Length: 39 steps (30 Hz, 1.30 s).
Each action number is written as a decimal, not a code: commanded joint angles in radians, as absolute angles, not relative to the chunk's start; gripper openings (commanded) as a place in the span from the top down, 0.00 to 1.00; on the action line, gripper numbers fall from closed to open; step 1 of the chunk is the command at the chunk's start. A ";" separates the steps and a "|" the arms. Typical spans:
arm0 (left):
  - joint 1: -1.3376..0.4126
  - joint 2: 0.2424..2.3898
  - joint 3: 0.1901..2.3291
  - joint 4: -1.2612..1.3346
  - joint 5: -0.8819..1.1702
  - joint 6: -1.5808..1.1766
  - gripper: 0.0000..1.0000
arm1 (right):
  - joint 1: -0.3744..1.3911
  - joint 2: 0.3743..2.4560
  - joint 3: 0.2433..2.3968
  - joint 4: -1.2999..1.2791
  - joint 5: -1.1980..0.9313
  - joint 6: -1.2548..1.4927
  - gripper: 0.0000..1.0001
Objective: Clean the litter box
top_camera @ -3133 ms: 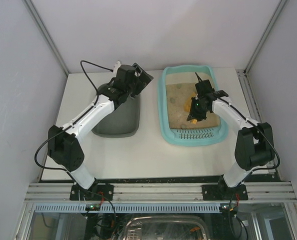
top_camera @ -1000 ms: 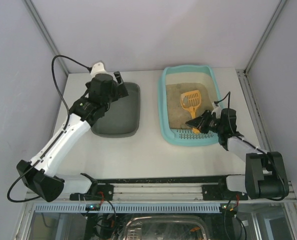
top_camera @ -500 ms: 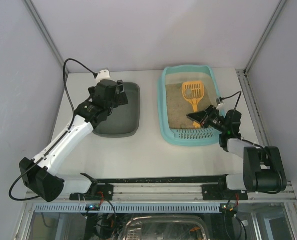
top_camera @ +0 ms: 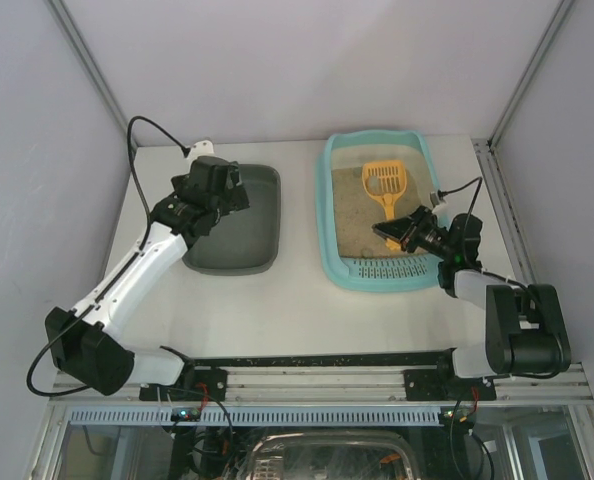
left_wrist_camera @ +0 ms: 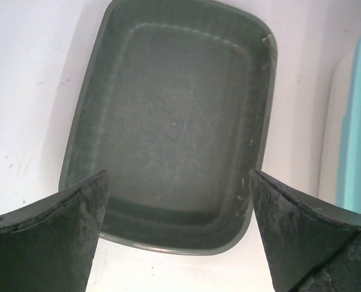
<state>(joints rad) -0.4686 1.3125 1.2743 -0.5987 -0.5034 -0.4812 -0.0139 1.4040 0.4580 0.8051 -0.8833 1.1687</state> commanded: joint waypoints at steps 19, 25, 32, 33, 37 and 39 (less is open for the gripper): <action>-0.158 1.352 1.485 -0.862 -0.297 -0.555 0.02 | 0.291 1.293 0.896 0.080 -0.734 0.783 1.00; -0.058 1.217 1.414 -0.882 -0.249 -0.621 0.00 | 0.504 1.455 1.074 -0.097 -0.574 0.695 1.00; 0.015 1.113 1.346 -0.860 -0.191 -0.629 0.01 | 0.682 1.708 1.416 -0.391 -0.315 0.572 1.00; 0.018 1.110 1.341 -0.861 -0.189 -0.628 0.00 | 0.708 1.745 1.478 -0.446 -0.258 0.544 1.00; 0.028 1.100 1.329 -0.872 -0.197 -0.625 0.00 | 0.829 1.918 1.748 -0.701 0.004 0.400 1.00; 0.032 1.099 1.334 -0.887 -0.211 -0.626 0.00 | 0.887 2.008 1.880 -0.800 0.137 0.343 1.00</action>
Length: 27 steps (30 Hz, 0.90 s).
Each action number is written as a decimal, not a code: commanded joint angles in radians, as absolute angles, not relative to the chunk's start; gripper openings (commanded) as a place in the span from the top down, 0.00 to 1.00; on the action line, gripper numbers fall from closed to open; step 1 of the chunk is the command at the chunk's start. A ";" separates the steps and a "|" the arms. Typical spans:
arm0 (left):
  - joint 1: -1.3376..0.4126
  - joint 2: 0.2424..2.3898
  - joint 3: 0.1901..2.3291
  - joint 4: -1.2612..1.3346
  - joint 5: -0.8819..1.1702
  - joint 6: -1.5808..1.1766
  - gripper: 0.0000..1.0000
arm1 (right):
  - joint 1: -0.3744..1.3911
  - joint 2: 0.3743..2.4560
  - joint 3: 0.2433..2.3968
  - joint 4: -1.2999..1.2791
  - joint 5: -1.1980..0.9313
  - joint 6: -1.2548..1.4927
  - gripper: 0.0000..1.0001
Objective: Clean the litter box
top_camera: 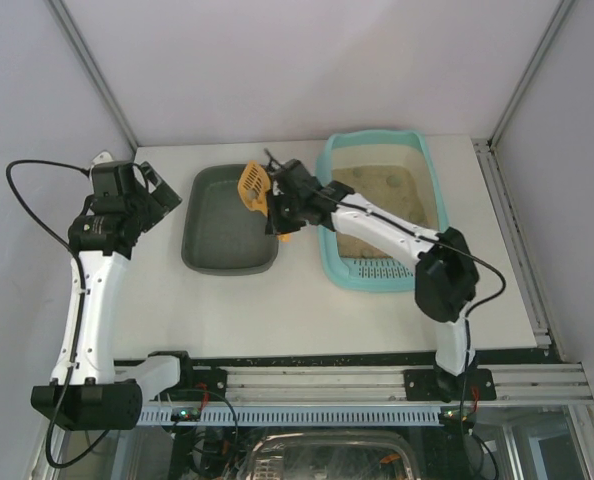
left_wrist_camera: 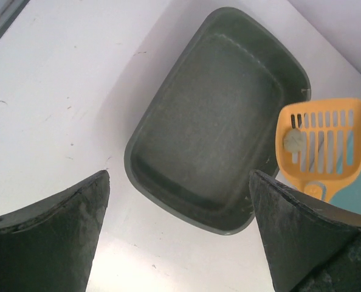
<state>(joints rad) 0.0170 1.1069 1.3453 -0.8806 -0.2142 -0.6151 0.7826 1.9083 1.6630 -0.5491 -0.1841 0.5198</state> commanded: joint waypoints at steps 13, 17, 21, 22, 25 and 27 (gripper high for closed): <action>0.067 1.104 1.354 -0.917 -0.221 -0.640 0.00 | 1.014 2.225 2.129 -0.907 0.529 0.213 1.00; 0.067 1.109 1.350 -0.887 -0.167 -0.624 0.00 | 1.009 2.185 2.096 -0.879 0.514 0.221 1.00; 0.066 1.096 1.351 -0.850 -0.131 -0.605 0.00 | 0.977 2.046 1.941 -0.750 0.412 0.237 1.00; 0.066 1.093 1.353 -0.835 -0.110 -0.595 0.00 | 0.960 1.997 1.894 -0.725 0.370 0.257 1.00; 0.054 1.115 1.372 -0.752 0.022 -0.569 0.00 | 0.876 1.765 1.701 -0.623 0.239 0.335 1.00; -0.001 1.161 1.404 -0.690 0.120 -0.540 0.00 | 0.796 1.604 1.545 -0.546 0.143 0.381 1.00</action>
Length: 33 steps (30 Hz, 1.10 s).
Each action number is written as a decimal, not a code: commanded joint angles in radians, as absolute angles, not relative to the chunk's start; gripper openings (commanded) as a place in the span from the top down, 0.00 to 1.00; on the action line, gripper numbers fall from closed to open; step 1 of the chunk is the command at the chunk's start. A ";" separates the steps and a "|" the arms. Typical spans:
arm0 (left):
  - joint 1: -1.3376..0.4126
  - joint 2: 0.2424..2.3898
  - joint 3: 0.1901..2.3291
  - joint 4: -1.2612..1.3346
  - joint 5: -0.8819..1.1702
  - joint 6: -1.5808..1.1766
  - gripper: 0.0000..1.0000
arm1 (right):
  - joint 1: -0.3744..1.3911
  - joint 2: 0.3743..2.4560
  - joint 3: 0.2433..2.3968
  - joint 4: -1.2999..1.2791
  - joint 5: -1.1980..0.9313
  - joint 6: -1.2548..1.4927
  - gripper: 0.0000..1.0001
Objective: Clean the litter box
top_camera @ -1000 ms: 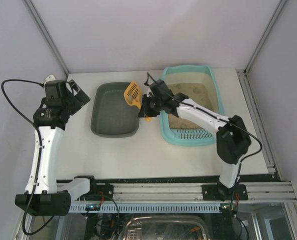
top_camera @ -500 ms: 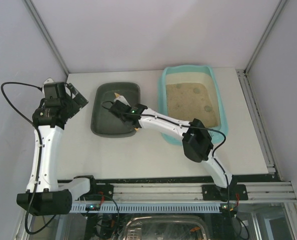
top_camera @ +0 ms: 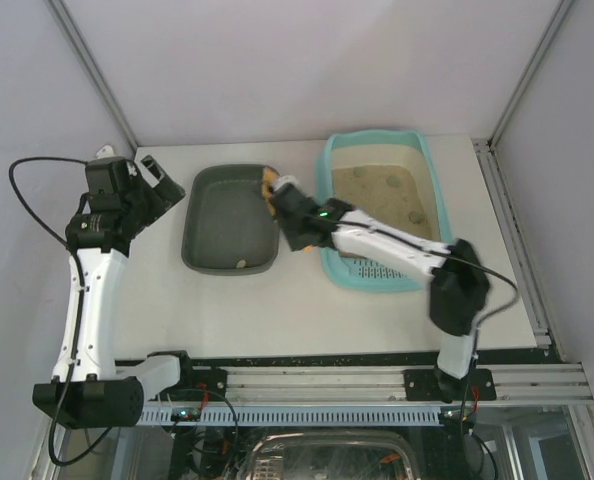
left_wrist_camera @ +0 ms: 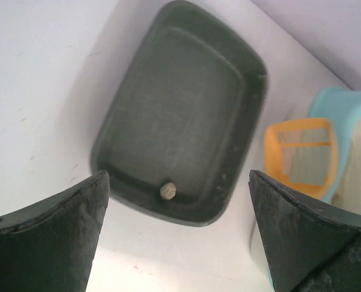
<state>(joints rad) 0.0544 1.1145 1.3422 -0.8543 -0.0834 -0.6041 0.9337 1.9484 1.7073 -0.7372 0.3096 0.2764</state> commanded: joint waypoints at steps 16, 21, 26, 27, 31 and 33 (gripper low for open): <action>-0.348 1.944 2.079 -0.537 0.250 -0.558 0.00 | 0.271 1.516 1.097 -0.406 -0.318 0.526 1.00; -0.379 2.133 2.288 -0.536 0.260 -0.585 0.00 | 0.224 1.685 1.138 -0.307 -0.394 0.518 1.00; -0.379 2.224 2.337 -0.478 0.269 -0.654 0.00 | 0.218 1.832 1.227 -0.281 -0.440 0.512 1.00; -0.379 2.235 2.334 -0.468 0.272 -0.664 0.00 | 0.221 1.851 1.249 -0.277 -0.443 0.511 1.00; -0.387 2.256 2.292 -0.423 0.292 -0.711 0.00 | 0.233 1.919 1.300 -0.269 -0.447 0.501 1.00; -0.398 2.257 2.257 -0.392 0.297 -0.722 0.00 | 0.236 1.954 1.321 -0.271 -0.460 0.497 1.00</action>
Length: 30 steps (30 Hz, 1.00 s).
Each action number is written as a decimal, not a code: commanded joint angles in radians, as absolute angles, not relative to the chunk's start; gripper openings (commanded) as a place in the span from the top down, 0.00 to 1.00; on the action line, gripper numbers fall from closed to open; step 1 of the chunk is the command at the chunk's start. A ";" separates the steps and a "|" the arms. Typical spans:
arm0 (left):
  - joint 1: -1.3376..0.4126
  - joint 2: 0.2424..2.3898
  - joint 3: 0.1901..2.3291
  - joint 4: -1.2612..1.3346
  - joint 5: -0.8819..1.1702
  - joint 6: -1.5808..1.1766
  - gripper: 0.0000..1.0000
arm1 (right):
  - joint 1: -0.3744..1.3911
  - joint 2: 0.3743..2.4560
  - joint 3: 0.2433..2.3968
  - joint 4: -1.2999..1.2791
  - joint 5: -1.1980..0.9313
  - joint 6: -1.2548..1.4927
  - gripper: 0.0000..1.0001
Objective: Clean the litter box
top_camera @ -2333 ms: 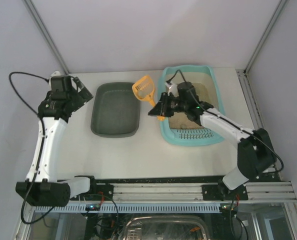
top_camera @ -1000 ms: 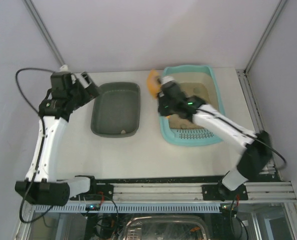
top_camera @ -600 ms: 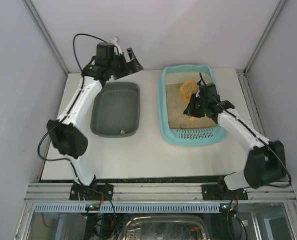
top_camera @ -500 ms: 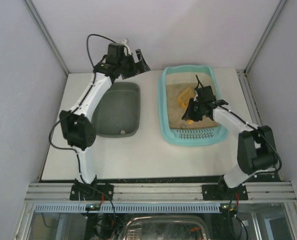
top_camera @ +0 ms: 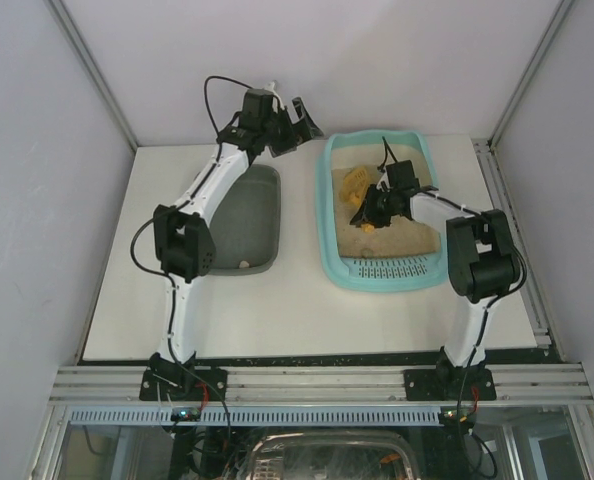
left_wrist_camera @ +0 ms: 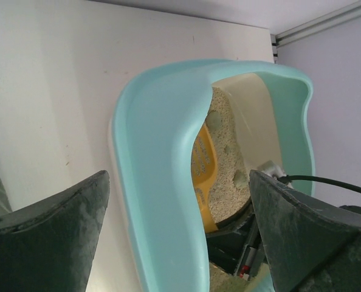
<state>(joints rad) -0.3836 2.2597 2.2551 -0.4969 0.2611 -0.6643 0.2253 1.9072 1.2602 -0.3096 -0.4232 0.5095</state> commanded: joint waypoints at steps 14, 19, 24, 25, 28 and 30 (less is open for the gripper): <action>-0.428 2.257 2.219 -0.437 0.237 -0.676 0.00 | 0.298 1.986 1.355 -0.278 -0.589 0.478 1.00; -0.428 2.212 2.156 -0.442 0.222 -0.625 0.00 | 0.314 1.968 1.338 -0.243 -0.622 0.495 1.00; -0.426 2.163 2.101 -0.453 0.204 -0.590 0.00 | 0.304 1.982 1.313 -0.141 -0.703 0.554 1.00; -0.426 2.156 2.097 -0.464 0.199 -0.581 0.00 | 0.298 1.986 1.307 -0.123 -0.716 0.569 1.00; -0.425 2.137 2.086 -0.481 0.192 -0.565 0.00 | 0.279 1.987 1.284 -0.053 -0.752 0.610 1.00; -0.424 2.124 2.076 -0.486 0.192 -0.557 0.00 | 0.263 1.978 1.265 -0.026 -0.757 0.628 1.00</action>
